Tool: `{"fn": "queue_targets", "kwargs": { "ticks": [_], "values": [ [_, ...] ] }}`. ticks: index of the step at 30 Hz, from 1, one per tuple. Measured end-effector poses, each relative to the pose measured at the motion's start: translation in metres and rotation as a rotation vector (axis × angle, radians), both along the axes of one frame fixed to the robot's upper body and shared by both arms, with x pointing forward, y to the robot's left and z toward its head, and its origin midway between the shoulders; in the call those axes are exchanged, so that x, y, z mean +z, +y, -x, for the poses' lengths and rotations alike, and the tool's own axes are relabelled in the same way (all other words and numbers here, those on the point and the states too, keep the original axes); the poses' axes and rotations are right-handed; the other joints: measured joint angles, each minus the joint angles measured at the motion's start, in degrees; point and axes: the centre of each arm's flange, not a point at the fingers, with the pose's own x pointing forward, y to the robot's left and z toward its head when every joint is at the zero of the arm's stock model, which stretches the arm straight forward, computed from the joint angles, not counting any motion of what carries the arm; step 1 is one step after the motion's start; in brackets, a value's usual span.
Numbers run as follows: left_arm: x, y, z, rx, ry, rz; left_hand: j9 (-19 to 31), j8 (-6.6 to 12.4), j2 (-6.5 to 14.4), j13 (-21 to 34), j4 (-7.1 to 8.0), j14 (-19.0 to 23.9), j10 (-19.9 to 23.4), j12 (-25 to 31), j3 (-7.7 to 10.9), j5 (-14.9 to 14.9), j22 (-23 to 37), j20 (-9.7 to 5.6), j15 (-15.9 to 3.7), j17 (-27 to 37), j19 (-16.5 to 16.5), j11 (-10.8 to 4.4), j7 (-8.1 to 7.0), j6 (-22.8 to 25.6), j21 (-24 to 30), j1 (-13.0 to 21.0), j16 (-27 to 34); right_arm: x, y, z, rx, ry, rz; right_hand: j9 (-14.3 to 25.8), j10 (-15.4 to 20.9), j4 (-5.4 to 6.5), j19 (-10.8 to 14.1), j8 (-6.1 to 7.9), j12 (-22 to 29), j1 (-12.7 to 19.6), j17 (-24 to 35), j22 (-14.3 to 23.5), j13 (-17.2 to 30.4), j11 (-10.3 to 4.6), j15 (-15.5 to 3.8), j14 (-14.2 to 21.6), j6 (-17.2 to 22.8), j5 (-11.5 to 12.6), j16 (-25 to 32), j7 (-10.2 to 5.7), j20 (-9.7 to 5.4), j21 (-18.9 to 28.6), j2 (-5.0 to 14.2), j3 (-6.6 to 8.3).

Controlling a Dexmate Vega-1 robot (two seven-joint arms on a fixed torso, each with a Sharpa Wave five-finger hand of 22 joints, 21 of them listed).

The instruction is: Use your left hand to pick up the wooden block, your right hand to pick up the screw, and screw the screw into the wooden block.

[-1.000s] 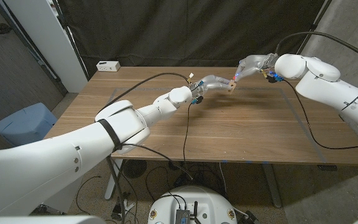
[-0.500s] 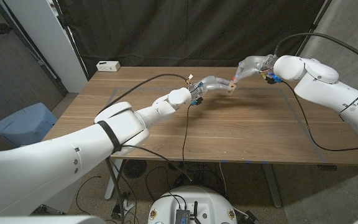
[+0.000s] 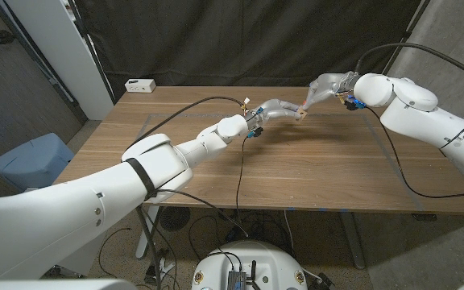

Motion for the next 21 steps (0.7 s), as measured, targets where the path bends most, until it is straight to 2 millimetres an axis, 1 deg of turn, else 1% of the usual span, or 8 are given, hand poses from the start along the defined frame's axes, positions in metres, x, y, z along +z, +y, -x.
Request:
{"fn": "queue_targets", "kwargs": {
  "ticks": [3,5,11,12,13,15,18,21],
  "values": [
    [0.0000,-0.0003,0.0003,-0.002,-0.002,0.000,0.0,0.00,-0.1,0.0,0.00,0.0,0.0,0.0,0.00,0.0,0.0,0.00,0.00,0.0,0.0,0.00,0.00,0.0,0.0,0.1,0.0,-0.0006,0.0008,0.0008,-0.006,-0.009,0.006,0.6,1.3,0.46,0.4,1.45,0.2,-1.3,0.2,0.0,-0.3,-0.91,-0.42,1.0,2.3,0.0,0.4,0.09,-0.04,0.0,-0.51,-0.47],
    [0.0001,-0.0004,0.0005,-0.002,-0.002,-0.001,0.0,0.00,-0.1,0.0,0.00,0.0,0.0,0.0,0.00,0.0,0.0,0.00,0.00,0.0,0.0,0.00,0.00,0.0,0.0,0.1,0.0,-0.0009,0.0010,0.0010,-0.008,-0.013,0.008,1.1,2.4,0.75,1.1,2.47,0.4,-2.1,0.2,0.0,-0.3,-1.26,-0.66,1.9,3.8,0.0,0.7,0.17,0.04,0.0,-0.21,-0.84],
    [0.0002,-0.0016,0.0011,-0.005,-0.003,0.000,0.0,0.00,-0.1,0.0,0.00,0.0,0.0,0.0,0.00,-0.1,0.0,0.00,0.00,0.0,0.0,0.00,0.00,0.0,0.0,0.1,0.0,-0.0019,0.0008,0.0017,-0.023,-0.036,0.012,2.4,5.9,0.95,2.4,5.95,0.9,-3.4,0.2,0.0,-0.3,-2.11,-2.09,4.1,9.2,0.0,1.3,1.15,0.08,0.0,-0.22,-1.10],
    [0.0001,-0.0017,0.0011,-0.005,-0.003,0.000,0.0,0.00,-0.1,0.0,0.00,0.0,0.0,0.0,0.00,-0.1,0.0,0.00,0.00,0.0,0.0,0.00,0.00,0.0,0.0,0.1,0.0,-0.0021,0.0010,0.0018,-0.025,-0.041,0.012,2.7,6.4,0.95,2.8,6.65,1.0,-3.8,0.2,0.0,-0.3,-2.16,-2.38,4.4,10.4,0.0,1.3,1.14,0.09,0.0,-0.43,-1.10],
    [0.0001,-0.0017,0.0011,-0.005,-0.003,-0.001,0.0,0.00,-0.1,0.0,-0.01,0.0,0.0,0.0,-0.01,-0.1,0.0,0.00,0.00,0.0,0.0,0.00,0.00,0.0,0.0,0.1,0.0,-0.0030,0.0017,0.0017,-0.023,-0.039,0.012,3.2,6.8,0.96,3.0,7.38,1.1,-3.8,0.2,0.0,-0.5,-2.38,-2.65,4.7,11.6,0.0,1.3,0.48,-0.10,0.0,-0.43,-1.37],
    [0.0000,-0.0020,0.0012,-0.005,-0.003,-0.001,0.0,0.00,-0.1,-0.1,-0.01,0.0,-0.2,0.0,-0.01,-0.1,0.0,0.00,0.00,0.0,0.0,-0.23,0.00,0.0,0.0,0.1,0.0,-0.0023,0.0005,0.0016,-0.034,-0.053,0.009,3.2,7.4,1.22,3.2,7.65,1.1,-4.7,0.2,0.0,-0.5,-2.89,-3.10,5.1,12.7,0.0,1.3,1.27,-0.16,0.0,-0.42,-1.78],
    [-0.0001,-0.0025,0.0012,-0.005,-0.002,-0.001,0.0,0.00,-0.1,-0.3,-0.01,0.0,-0.3,0.0,-0.01,-0.1,0.0,0.00,0.00,0.0,0.0,-0.32,0.00,0.0,0.0,0.1,0.0,-0.0030,0.0007,0.0013,-0.039,-0.061,0.006,3.5,8.3,1.53,3.5,8.30,1.1,-5.8,0.2,0.0,-0.5,-2.57,-3.09,5.7,13.9,0.0,1.6,1.98,-0.01,0.0,-0.93,-2.09],
    [-0.0004,-0.0028,0.0009,-0.003,0.000,-0.001,0.0,0.00,-0.1,-0.3,-0.02,0.2,-0.3,0.0,-0.02,-0.1,0.0,0.00,-0.18,0.0,0.0,-0.31,0.00,0.0,0.0,0.1,0.0,-0.0034,0.0007,0.0010,-0.043,-0.067,0.002,3.8,8.8,1.94,3.7,8.73,1.1,-7.4,0.2,0.0,-0.5,-2.26,-3.38,6.0,14.4,0.0,1.7,2.48,0.19,0.0,-1.52,-2.95]
  ]
}}
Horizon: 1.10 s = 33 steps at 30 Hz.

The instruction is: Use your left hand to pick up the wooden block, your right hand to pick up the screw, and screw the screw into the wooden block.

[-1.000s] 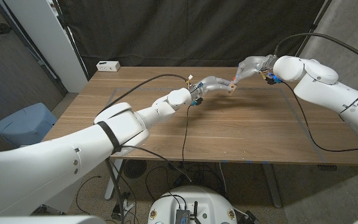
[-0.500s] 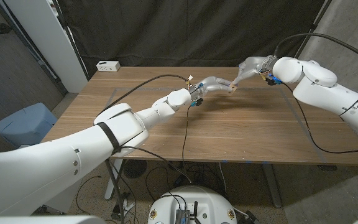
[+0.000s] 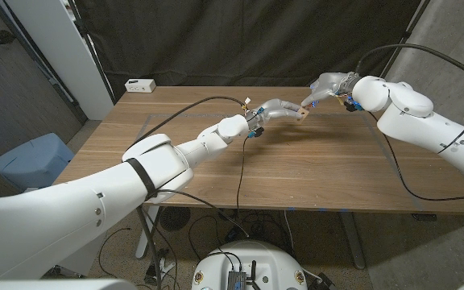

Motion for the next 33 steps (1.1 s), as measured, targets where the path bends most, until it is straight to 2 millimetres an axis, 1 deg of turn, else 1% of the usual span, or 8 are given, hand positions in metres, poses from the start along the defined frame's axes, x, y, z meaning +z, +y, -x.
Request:
{"fn": "queue_targets", "kwargs": {
  "ticks": [6,8,12,17,22,26,28,33],
  "values": [
    [-0.001,0.000,-0.001,0.004,0.004,-0.001,0.0,0.00,0.0,0.0,-0.01,0.1,0.0,0.0,-0.01,0.0,0.0,0.00,-0.13,0.0,0.0,0.00,0.00,0.0,0.0,0.0,0.0,-0.001,0.000,-0.001,-0.001,-0.001,-0.005,0.0,0.0,0.64,0.0,0.21,0.0,-2.5,-0.1,0.0,0.0,0.00,0.30,0.3,0.3,0.1,0.0,0.32,0.00,0.0,-0.98,-1.09],
    [-0.001,0.000,-0.001,0.006,0.005,-0.001,0.0,0.00,0.0,0.0,-0.02,0.1,0.0,0.0,-0.02,0.0,0.0,0.00,-0.13,0.0,0.0,0.00,0.00,0.0,0.0,0.0,0.0,-0.001,0.000,-0.001,-0.002,0.000,-0.005,-0.3,0.1,0.86,0.0,-0.35,-0.2,-3.3,-0.2,0.0,0.0,0.15,0.31,0.3,-0.3,0.2,-0.1,0.66,0.00,-0.1,-1.29,-1.37],
    [-0.002,-0.001,-0.001,0.009,0.009,-0.003,0.0,0.00,0.0,0.0,0.00,0.1,0.0,0.0,0.00,0.0,0.0,0.00,-0.13,0.0,0.0,0.00,0.00,0.0,0.0,0.0,0.0,-0.001,-0.001,-0.001,-0.008,-0.001,-0.009,-1.8,-1.4,1.35,-1.4,-2.76,-1.6,-6.3,-0.1,0.1,0.0,1.99,1.47,-0.9,-4.6,0.5,-1.1,0.95,1.32,-0.9,-1.99,-2.71],
    [-0.002,-0.001,-0.002,0.014,0.014,-0.004,0.0,0.00,0.1,0.0,0.06,0.1,0.0,0.0,0.06,0.1,0.0,0.00,-0.13,0.0,0.0,0.00,0.00,0.0,0.0,0.4,0.0,-0.001,-0.003,-0.001,-0.009,0.018,-0.013,-3.4,-3.2,1.70,-3.4,-5.66,-3.0,-8.9,0.0,0.1,0.0,3.83,2.76,-2.6,-10.1,0.7,-2.0,1.61,2.05,-1.1,-2.14,-3.82],
    [-0.002,-0.001,-0.003,0.021,0.020,-0.003,0.0,0.00,0.1,0.0,0.07,0.1,0.0,0.0,0.07,0.1,0.0,0.00,-0.13,0.0,0.0,0.00,0.00,0.0,0.0,0.4,0.0,0.001,-0.005,0.001,-0.007,0.026,-0.016,-4.4,-4.9,2.01,-5.1,-7.96,-4.1,-11.0,0.3,0.1,0.1,5.43,4.01,-3.9,-15.3,0.7,-2.7,2.42,2.21,-1.3,-1.86,-4.65],
    [-0.001,-0.002,-0.004,0.025,0.023,-0.003,0.0,0.00,0.1,0.0,0.07,0.1,0.0,0.0,0.07,0.1,0.0,0.00,-0.13,0.0,0.0,0.00,0.00,0.0,0.0,0.4,0.0,0.003,-0.007,0.002,-0.003,0.037,-0.025,-5.4,-7.3,1.77,-6.4,-10.51,-4.9,-11.2,0.2,0.1,0.3,5.73,4.63,-5.1,-20.9,0.7,-3.3,2.55,2.26,-1.3,-1.71,-4.88],
    [-0.001,-0.001,-0.004,0.028,0.024,-0.003,0.0,0.00,0.1,0.0,0.08,0.1,0.0,0.0,0.08,0.1,0.0,0.00,-0.13,0.0,0.0,0.00,0.00,0.0,0.0,0.4,0.0,0.004,-0.008,0.003,-0.005,0.034,-0.025,-5.9,-8.7,1.66,-7.0,-12.07,-5.1,-11.4,0.1,0.1,0.4,5.93,4.97,-6.2,-24.0,0.7,-3.7,3.10,2.49,-1.3,-1.48,-4.90],
    [-0.001,-0.001,-0.005,0.033,0.027,-0.002,0.0,0.00,0.1,0.0,0.12,0.1,0.0,0.0,0.12,0.1,0.0,0.00,-0.13,0.0,0.0,0.00,0.00,0.0,0.0,0.4,0.0,0.007,-0.011,0.004,0.006,0.041,-0.033,-6.9,-11.6,0.79,-8.3,-15.00,-5.6,-10.7,-0.2,0.1,0.6,6.26,5.92,-8.3,-29.1,0.7,-4.3,3.80,2.36,-1.3,-0.78,-4.03]
  ]
}}
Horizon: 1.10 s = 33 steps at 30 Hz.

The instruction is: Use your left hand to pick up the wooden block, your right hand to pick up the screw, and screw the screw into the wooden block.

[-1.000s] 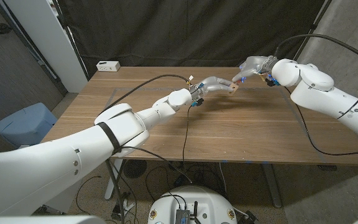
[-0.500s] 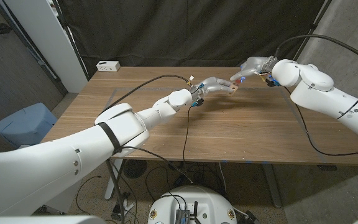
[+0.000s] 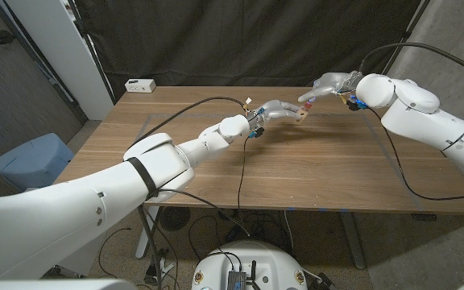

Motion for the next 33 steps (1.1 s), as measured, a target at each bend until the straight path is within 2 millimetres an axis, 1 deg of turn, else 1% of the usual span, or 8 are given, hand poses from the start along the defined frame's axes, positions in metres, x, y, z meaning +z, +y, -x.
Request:
{"fn": "queue_targets", "kwargs": {
  "ticks": [2,4,8,12,20,21,23,33],
  "values": [
    [0.001,0.000,0.000,0.002,-0.001,-0.001,0.0,0.00,0.1,0.0,0.01,0.0,0.0,0.0,0.01,0.0,0.0,0.00,0.00,0.0,0.0,0.00,0.00,0.0,0.0,-0.1,0.0,0.002,-0.003,0.001,-0.005,-0.004,-0.001,-0.3,-1.2,-0.33,-0.7,-1.06,0.0,0.5,0.0,0.0,0.0,0.10,0.25,-1.0,-1.8,0.0,0.0,0.19,0.00,0.0,0.50,0.33],
    [0.001,0.000,0.000,0.003,0.000,0.000,0.0,0.00,0.2,0.0,0.02,0.0,0.0,0.0,0.02,0.0,0.0,0.00,0.00,0.0,0.0,0.00,0.00,0.0,0.0,-0.2,0.0,0.000,0.003,0.002,0.043,0.023,-0.006,-0.5,-2.4,-0.80,-1.2,-2.06,0.0,1.1,0.0,0.0,0.0,0.05,0.43,-1.9,-3.3,-0.3,-0.4,0.28,0.00,0.0,1.13,0.80],
    [0.002,0.000,0.000,0.005,-0.002,0.003,0.0,0.00,0.2,0.0,0.02,0.0,0.0,0.0,0.02,0.0,0.0,0.00,0.00,0.0,0.0,0.00,0.00,0.0,0.0,-0.2,0.0,0.004,0.000,0.004,0.063,0.030,-0.012,-0.8,-5.1,-2.13,-1.9,-3.92,0.0,2.7,-0.3,-0.1,0.3,-0.10,0.84,-3.7,-6.3,-0.7,-0.4,0.33,-0.10,0.0,2.65,2.13],
    [0.003,0.001,-0.001,0.007,-0.004,0.009,0.0,0.00,0.2,0.0,0.02,0.0,0.0,0.0,0.02,0.0,0.0,0.00,0.00,0.0,0.0,0.00,0.00,0.0,0.0,-0.2,0.0,0.005,-0.003,0.005,0.070,0.035,-0.017,-1.1,-7.1,-3.11,-2.5,-5.26,-0.2,4.7,-0.3,-0.2,0.3,-0.30,1.14,-4.8,-8.4,-0.7,-0.4,0.06,-0.01,0.0,2.64,3.11],
    [0.006,0.000,0.001,0.007,-0.017,0.026,0.0,0.00,0.2,0.0,0.01,0.0,0.0,0.0,0.01,-0.1,0.0,0.00,0.00,0.0,0.0,0.00,-0.01,0.0,0.0,-0.2,0.0,0.005,-0.006,0.006,0.116,0.069,-0.037,-1.1,-8.9,-4.49,-2.6,-6.41,-0.2,7.6,-0.3,-0.2,0.3,-0.54,1.24,-5.5,-10.3,-0.7,-0.4,-1.96,-0.10,0.0,3.70,4.49],
    [0.007,0.000,0.001,0.007,-0.022,0.031,0.0,0.00,0.2,0.0,0.01,0.0,0.0,0.0,0.01,-0.1,0.0,0.00,0.00,0.0,0.0,0.00,-0.02,0.0,0.0,-0.2,0.0,0.006,-0.009,0.006,0.111,0.067,-0.038,-1.1,-9.1,-4.48,-2.6,-6.42,-0.2,8.0,-0.3,-0.2,0.3,-0.73,1.36,-5.6,-10.3,-0.7,-0.4,-2.31,-0.10,0.0,3.30,4.67],
    [0.007,0.000,0.002,0.009,-0.025,0.038,0.0,0.00,0.2,0.0,0.01,0.0,0.0,0.0,0.01,-0.1,0.0,0.00,0.00,0.0,0.0,0.00,-0.02,0.0,0.0,-0.2,0.0,0.005,-0.008,0.006,0.125,0.080,-0.045,-1.1,-9.3,-4.57,-2.6,-6.59,-0.2,8.5,-0.3,-0.2,0.3,-0.94,1.48,-5.9,-10.4,-0.7,-0.4,-2.65,-0.10,0.0,3.72,4.87],
    [0.004,-0.001,0.002,0.018,-0.034,0.066,0.0,0.00,0.2,0.0,0.00,0.0,0.0,0.0,0.00,-0.1,0.0,-0.31,0.00,0.0,0.3,0.00,-0.03,0.0,0.0,-0.2,0.0,0.005,-0.016,0.004,0.146,0.105,-0.078,-1.4,-10.7,-5.05,-2.6,-7.70,-0.2,10.4,-0.3,-0.1,0.3,-0.94,1.50,-6.5,-12.2,-0.7,-0.4,-4.45,-0.10,0.0,3.29,5.82]
  ]
}}
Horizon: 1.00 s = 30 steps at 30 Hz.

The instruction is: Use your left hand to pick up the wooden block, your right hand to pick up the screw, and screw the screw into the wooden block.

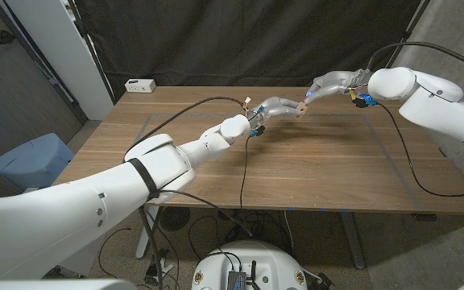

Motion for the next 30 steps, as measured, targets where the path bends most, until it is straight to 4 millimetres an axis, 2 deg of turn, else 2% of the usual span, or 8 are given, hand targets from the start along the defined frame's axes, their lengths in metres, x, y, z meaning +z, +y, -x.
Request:
{"fn": "queue_targets", "kwargs": {
  "ticks": [2,5,9,16,30],
  "values": [
    [0.000,0.000,0.000,0.002,-0.001,0.004,0.0,0.00,0.0,0.0,0.00,0.0,0.0,0.0,0.00,0.0,0.0,0.00,0.00,0.0,0.0,0.00,0.00,0.0,0.0,0.0,0.0,0.001,-0.001,0.000,0.003,-0.001,-0.006,0.0,0.0,0.00,0.0,-0.03,0.0,0.5,0.0,0.0,0.0,0.00,-0.27,-0.3,0.0,0.0,0.0,-0.01,0.00,0.0,0.29,0.00],
    [-0.001,0.000,0.000,0.003,0.000,0.006,0.0,0.00,0.0,0.0,-0.05,0.0,0.0,0.0,-0.04,0.0,0.0,0.00,0.00,0.0,0.0,0.00,-0.01,0.0,0.0,0.0,0.0,0.002,-0.003,0.000,0.005,-0.005,-0.012,0.0,0.0,-0.03,0.0,-0.03,0.4,1.5,0.0,0.0,0.0,-0.02,-0.28,-0.3,0.8,0.0,0.0,-0.96,0.00,0.0,0.04,0.44],
    [-0.001,-0.001,0.000,0.004,-0.001,0.009,0.0,0.00,0.0,0.0,-0.05,0.0,0.0,0.0,-0.05,0.0,0.0,0.00,0.00,0.0,0.0,0.00,-0.01,0.0,0.0,0.0,0.0,0.002,-0.005,-0.001,0.006,-0.014,-0.024,0.0,0.9,0.00,0.2,-0.02,0.7,3.3,0.0,0.0,0.0,-0.89,-1.01,0.5,2.0,0.0,0.3,-2.15,-0.25,0.4,0.10,1.11],
    [-0.003,-0.002,-0.001,0.009,0.006,0.005,0.0,0.00,0.0,0.0,-0.07,0.0,0.0,0.0,-0.07,-0.2,0.0,0.00,0.00,0.0,0.0,0.00,-0.02,0.0,0.0,0.0,0.0,0.001,-0.007,-0.003,0.005,-0.022,-0.036,0.0,2.0,-0.15,1.1,0.68,1.3,5.2,-0.3,0.0,0.0,-1.96,-1.82,1.3,4.7,0.0,0.8,-2.32,-0.62,0.4,-0.32,1.91],
    [-0.002,-0.003,-0.003,0.023,0.018,-0.001,0.0,0.00,0.2,0.0,-0.06,0.0,0.0,0.0,-0.06,-0.2,0.0,0.00,0.00,0.0,0.0,0.00,0.01,0.0,0.0,-0.2,0.0,-0.002,-0.004,-0.011,0.014,-0.027,-0.053,0.0,2.0,-0.23,1.4,0.68,1.3,6.6,-0.3,0.0,0.0,-1.95,-2.13,1.6,5.1,0.0,0.8,-2.43,-0.94,0.4,-0.38,2.46]
  ]
}}
